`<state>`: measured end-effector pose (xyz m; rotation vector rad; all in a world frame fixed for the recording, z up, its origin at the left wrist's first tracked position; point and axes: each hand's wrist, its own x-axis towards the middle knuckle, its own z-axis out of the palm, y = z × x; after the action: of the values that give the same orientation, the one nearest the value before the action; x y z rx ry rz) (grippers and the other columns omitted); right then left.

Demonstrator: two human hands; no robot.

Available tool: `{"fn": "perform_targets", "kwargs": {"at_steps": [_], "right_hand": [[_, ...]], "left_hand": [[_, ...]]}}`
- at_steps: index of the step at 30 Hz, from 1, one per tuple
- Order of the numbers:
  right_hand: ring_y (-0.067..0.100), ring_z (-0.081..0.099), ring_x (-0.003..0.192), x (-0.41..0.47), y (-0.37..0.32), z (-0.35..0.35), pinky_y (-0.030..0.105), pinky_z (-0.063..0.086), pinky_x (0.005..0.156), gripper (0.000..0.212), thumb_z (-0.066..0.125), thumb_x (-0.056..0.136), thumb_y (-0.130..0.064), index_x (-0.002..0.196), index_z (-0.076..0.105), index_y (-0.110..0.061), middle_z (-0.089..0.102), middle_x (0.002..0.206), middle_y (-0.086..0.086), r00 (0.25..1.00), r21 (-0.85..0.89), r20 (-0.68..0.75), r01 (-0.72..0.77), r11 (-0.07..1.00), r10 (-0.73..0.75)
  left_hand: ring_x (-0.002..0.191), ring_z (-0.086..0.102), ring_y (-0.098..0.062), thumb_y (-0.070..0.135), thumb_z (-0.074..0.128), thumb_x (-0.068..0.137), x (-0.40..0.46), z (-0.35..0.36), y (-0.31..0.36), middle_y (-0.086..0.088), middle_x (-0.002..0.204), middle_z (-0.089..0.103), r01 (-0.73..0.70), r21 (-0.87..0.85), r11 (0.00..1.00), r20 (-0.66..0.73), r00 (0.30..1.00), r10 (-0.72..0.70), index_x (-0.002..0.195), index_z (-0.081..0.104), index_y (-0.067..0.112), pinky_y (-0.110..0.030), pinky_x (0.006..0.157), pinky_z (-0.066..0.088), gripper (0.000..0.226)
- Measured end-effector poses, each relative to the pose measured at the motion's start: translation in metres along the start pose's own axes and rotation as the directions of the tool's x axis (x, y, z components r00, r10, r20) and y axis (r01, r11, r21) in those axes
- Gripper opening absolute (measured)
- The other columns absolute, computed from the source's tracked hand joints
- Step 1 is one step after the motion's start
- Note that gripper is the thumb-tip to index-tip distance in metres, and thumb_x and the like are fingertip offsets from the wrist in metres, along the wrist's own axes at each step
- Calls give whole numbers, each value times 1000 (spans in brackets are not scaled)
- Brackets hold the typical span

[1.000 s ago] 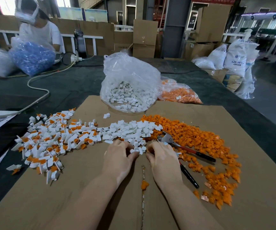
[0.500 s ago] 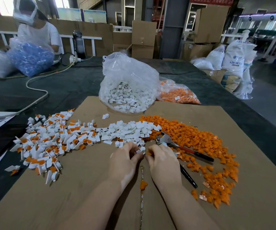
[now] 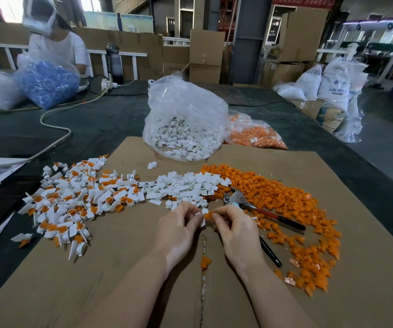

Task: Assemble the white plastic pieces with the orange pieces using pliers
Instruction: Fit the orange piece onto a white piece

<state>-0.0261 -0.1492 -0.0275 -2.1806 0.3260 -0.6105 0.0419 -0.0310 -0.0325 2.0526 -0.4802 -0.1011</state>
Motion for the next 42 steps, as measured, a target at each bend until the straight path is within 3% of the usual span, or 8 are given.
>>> {"fn": "perform_targets", "kwargs": {"at_steps": [3, 7, 13, 16, 24, 28, 38, 42], "right_hand": [[2, 54, 70, -1, 0, 2, 11, 39, 61, 7, 60, 90, -23, 86, 63, -19, 57, 73, -14, 996, -175, -28, 83, 981, -89], [8, 50, 64, -3, -2, 5, 18, 33, 59, 14, 59, 91, -24, 84, 61, -12, 61, 72, -4, 982, -310, -21, 173, 935, -188], [18, 53, 65, -3, -4, 4, 27, 39, 58, 16, 60, 90, -17, 78, 56, -7, 60, 71, 6, 978, -293, 54, 210, 933, -203], [22, 50, 61, -4, -4, 5, 28, 34, 55, 17, 63, 87, -12, 74, 53, -7, 58, 66, 9, 974, -300, 50, 224, 927, -220], [23, 54, 51, -5, -6, 5, 27, 36, 45, 23, 77, 72, -4, 66, 55, -4, 56, 57, 8, 952, -380, 77, 303, 874, -296], [16, 50, 71, -3, 0, 5, 22, 32, 61, 14, 60, 90, -19, 83, 58, -7, 59, 76, 4, 969, -316, 90, 247, 916, -230], [10, 52, 68, -5, -2, 5, 20, 38, 60, 11, 60, 90, -19, 83, 60, -11, 58, 73, -4, 971, -302, 10, 232, 925, -240], [4, 56, 72, -3, -1, 2, 22, 46, 65, 13, 58, 91, -16, 81, 55, -25, 59, 74, -12, 993, -47, -29, 115, 992, -116]], "left_hand": [[73, 56, -10, 25, 59, 89, -1, -2, 1, 3, 75, 62, 3, -47, 999, 20, 1000, -2, 81, 57, 29, -19, 65, 41, 10], [64, 52, -7, 22, 60, 89, -2, -2, 2, 2, 70, 61, 5, -92, 996, 21, 1000, -3, 81, 60, 22, -11, 55, 37, 8], [66, 53, -9, 14, 63, 86, -4, -3, 4, -1, 71, 63, 8, -127, 992, 7, 1000, -7, 78, 64, 13, -10, 56, 37, 8], [72, 57, -16, 11, 63, 86, -6, -2, 4, -7, 76, 66, 1, -133, 991, 4, 1000, -1, 79, 64, 10, -19, 63, 40, 7], [73, 57, -15, 11, 64, 86, -6, -2, 2, -4, 76, 66, 33, -153, 988, 16, 999, -31, 74, 62, 18, -21, 66, 43, 14], [77, 60, -14, 16, 62, 88, -7, -2, 5, 0, 77, 66, 16, -128, 992, 13, 1000, -15, 76, 60, 24, -21, 68, 44, 14], [76, 55, -6, 18, 58, 91, -6, -2, 3, 3, 80, 62, 24, -129, 991, -96, 995, -36, 80, 55, 32, -7, 61, 39, 17], [72, 53, -2, 18, 60, 89, -6, -3, 2, 9, 75, 60, -28, -91, 995, -61, 998, 22, 84, 60, 29, -5, 60, 37, 13]]}}
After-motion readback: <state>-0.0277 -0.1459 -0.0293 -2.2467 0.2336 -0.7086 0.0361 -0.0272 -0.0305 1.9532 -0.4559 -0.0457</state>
